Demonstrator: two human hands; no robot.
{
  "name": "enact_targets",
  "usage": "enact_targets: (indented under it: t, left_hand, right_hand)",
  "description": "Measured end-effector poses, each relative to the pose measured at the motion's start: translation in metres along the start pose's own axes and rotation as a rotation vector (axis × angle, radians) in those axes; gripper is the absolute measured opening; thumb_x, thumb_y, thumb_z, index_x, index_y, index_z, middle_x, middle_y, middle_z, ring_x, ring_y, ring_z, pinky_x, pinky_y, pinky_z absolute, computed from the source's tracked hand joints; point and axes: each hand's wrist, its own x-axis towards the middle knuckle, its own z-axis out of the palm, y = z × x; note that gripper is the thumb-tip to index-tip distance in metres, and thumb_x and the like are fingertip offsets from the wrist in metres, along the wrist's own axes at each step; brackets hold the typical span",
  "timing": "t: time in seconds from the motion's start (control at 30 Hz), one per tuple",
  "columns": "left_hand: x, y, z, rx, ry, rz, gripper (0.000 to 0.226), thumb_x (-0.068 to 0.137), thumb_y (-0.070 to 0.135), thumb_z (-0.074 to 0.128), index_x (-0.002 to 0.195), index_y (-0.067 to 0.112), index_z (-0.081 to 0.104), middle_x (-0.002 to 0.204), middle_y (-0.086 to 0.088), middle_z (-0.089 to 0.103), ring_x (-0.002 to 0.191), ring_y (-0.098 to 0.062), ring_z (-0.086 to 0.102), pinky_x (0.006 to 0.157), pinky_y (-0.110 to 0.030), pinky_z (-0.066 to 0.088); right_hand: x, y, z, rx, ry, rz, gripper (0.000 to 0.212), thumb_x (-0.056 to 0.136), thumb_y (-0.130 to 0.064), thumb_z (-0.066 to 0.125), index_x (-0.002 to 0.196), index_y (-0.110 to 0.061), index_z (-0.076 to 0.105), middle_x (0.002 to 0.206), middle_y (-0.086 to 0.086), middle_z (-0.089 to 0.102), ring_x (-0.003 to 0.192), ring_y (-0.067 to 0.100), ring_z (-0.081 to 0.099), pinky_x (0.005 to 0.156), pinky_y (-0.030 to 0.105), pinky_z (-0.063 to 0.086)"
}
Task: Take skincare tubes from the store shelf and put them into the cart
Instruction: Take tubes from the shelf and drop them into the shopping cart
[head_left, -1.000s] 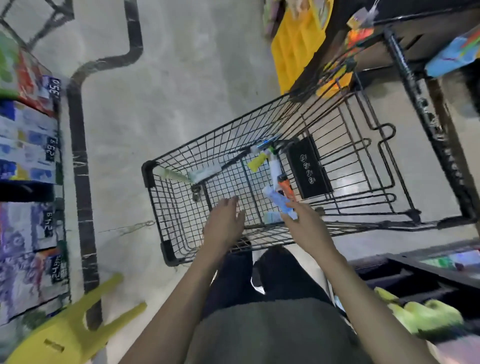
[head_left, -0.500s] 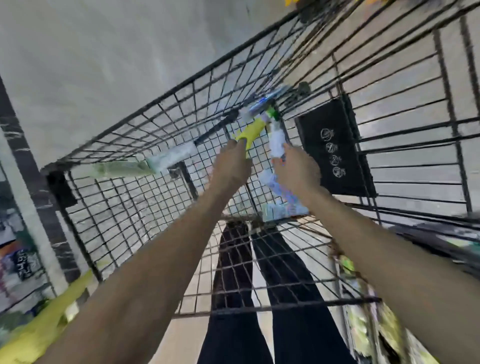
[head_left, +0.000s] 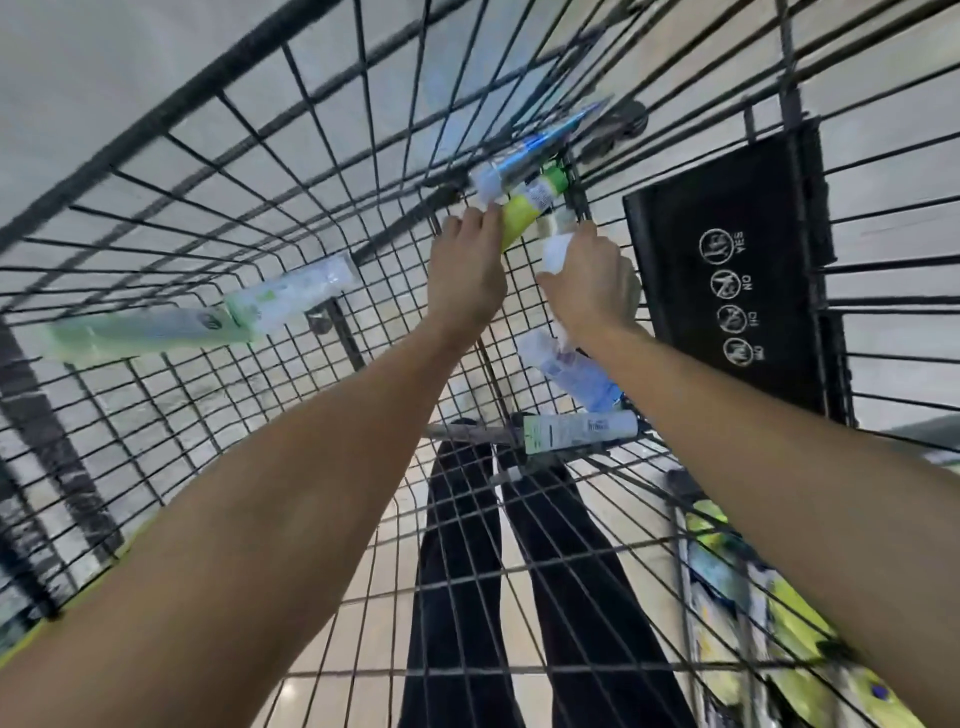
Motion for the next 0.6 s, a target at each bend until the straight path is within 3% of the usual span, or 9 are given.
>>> enact_targets:
  t: [0.17, 0.37, 0.5, 0.6]
  left_hand:
    - [-0.014, -0.01, -0.015, -0.129, 0.04, 0.039, 0.051, 0.082, 0.015, 0.055, 0.131, 0.001, 0.056, 0.109, -0.02, 0.065, 0.102, -0.039, 0.056, 0.084, -0.046, 0.047]
    - [-0.033, -0.024, -0.036, -0.439, 0.056, -0.044, 0.037, 0.094, 0.031, 0.056, 0.124, 0.011, 0.064, 0.1, -0.011, 0.071, 0.092, -0.029, 0.062, 0.074, -0.036, 0.047]
    - [-0.047, -0.027, -0.052, -0.692, 0.079, -0.193, 0.035, 0.094, 0.04, 0.064, 0.118, 0.016, 0.07, 0.083, 0.003, 0.069, 0.069, -0.005, 0.059, 0.06, -0.021, 0.042]
    - [-0.054, -0.033, -0.066, -0.856, 0.143, -0.34, 0.032, 0.092, 0.038, 0.07, 0.111, 0.013, 0.075, 0.079, 0.012, 0.065, 0.066, 0.008, 0.056, 0.061, -0.011, 0.039]
  right_hand:
    - [0.002, 0.0, 0.006, -0.094, -0.008, -0.039, 0.056, 0.086, -0.03, 0.08, 0.128, -0.009, 0.049, 0.119, 0.016, 0.069, 0.109, 0.041, 0.067, 0.079, 0.043, 0.052]
    - [0.004, 0.0, 0.006, -0.072, -0.033, -0.02, 0.06, 0.086, -0.022, 0.075, 0.136, -0.012, 0.043, 0.121, 0.017, 0.068, 0.11, 0.042, 0.066, 0.075, 0.04, 0.044]
    - [-0.001, -0.004, -0.004, 0.317, -0.104, 0.047, 0.058, 0.077, -0.036, 0.076, 0.131, -0.022, 0.057, 0.119, 0.011, 0.07, 0.108, 0.034, 0.066, 0.087, 0.04, 0.055]
    - [-0.007, 0.002, -0.014, 0.799, -0.2, 0.154, 0.047, 0.063, -0.044, 0.07, 0.106, -0.028, 0.072, 0.106, 0.006, 0.075, 0.098, 0.03, 0.072, 0.088, 0.051, 0.06]
